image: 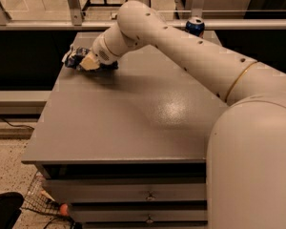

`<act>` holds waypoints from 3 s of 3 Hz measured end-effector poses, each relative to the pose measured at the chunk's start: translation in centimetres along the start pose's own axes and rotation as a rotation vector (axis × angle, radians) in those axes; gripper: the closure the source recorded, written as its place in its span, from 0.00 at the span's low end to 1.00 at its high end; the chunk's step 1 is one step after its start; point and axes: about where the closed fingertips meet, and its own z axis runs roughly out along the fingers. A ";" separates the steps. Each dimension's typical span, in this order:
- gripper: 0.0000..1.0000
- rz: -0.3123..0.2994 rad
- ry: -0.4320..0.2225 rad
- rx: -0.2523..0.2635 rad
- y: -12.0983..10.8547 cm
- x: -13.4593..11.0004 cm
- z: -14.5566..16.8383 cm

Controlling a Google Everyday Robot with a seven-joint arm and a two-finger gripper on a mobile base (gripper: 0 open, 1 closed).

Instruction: Pick blue chip bag

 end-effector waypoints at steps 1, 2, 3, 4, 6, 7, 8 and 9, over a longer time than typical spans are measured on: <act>1.00 0.000 0.000 0.000 0.0 0.0 0.0; 1.00 0.000 0.000 0.000 0.0 0.0 0.0; 1.00 0.000 0.000 0.000 0.0 0.0 0.0; 1.00 0.000 0.000 0.000 0.0 0.0 0.0; 1.00 0.000 0.000 0.000 0.0 0.0 0.0; 1.00 -0.001 0.000 0.000 0.0 0.0 0.0; 1.00 -0.001 0.000 0.000 0.0 0.0 0.0; 1.00 -0.001 0.000 0.000 0.0 0.0 0.0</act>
Offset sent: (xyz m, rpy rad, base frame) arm -0.0269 -0.0051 0.1971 -0.1227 -0.2286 0.1309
